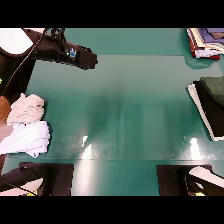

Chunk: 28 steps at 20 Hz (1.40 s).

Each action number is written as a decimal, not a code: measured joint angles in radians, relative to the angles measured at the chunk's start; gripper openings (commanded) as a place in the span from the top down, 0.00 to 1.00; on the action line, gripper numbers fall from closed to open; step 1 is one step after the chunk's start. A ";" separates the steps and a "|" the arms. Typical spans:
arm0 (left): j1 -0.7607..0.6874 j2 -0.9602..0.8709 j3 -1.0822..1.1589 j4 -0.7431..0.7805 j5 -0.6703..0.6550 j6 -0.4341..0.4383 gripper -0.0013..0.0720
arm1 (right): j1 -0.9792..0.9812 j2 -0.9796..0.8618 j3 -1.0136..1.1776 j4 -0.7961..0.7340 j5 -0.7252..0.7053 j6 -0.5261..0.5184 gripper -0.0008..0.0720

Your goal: Fold the shirts.

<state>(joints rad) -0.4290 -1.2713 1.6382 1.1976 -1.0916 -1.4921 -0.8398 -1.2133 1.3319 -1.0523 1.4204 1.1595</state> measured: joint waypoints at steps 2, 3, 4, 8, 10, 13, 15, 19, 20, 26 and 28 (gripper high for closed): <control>0.000 0.000 0.000 0.000 0.000 0.000 0.94 | -0.047 0.038 -0.076 -0.064 0.014 0.015 0.29; 0.000 0.000 0.000 0.000 0.000 0.000 0.94 | -0.072 0.056 -0.108 -0.082 0.022 0.021 0.29; 0.000 0.000 0.000 0.000 0.000 0.000 0.94 | -0.097 0.069 -0.132 -0.099 0.029 0.026 0.29; 0.000 0.000 0.000 0.000 -0.001 0.001 0.94 | -0.154 0.112 -0.175 -0.114 0.038 0.045 0.29; 0.000 0.000 0.000 0.000 -0.001 0.001 0.94 | -0.147 0.130 -0.183 -0.065 0.019 0.051 0.29; 0.000 0.000 0.000 0.000 0.000 0.001 0.94 | -0.054 0.159 -0.188 0.068 -0.021 0.054 0.29; 0.000 0.000 0.000 0.000 -0.001 0.001 0.94 | 0.065 0.177 -0.190 0.148 -0.040 0.055 0.29; 0.000 0.000 0.000 0.000 0.002 0.001 0.94 | 0.347 0.193 -0.191 0.208 -0.073 0.056 0.45; 0.000 0.000 0.000 0.000 0.008 0.001 0.94 | 0.420 0.194 -0.191 0.215 -0.086 0.056 0.57; 0.000 0.000 0.000 -0.001 0.061 0.000 0.94 | 0.716 0.198 -0.191 0.232 -0.153 0.043 0.97; 0.000 0.000 0.000 -0.001 0.075 0.000 0.94 | 0.761 0.198 -0.191 0.236 -0.160 0.038 0.97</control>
<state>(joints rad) -0.4290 -1.2713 1.6379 1.1969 -1.0164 -1.4918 -0.0792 -1.0153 1.1408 -0.8165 1.2602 1.1976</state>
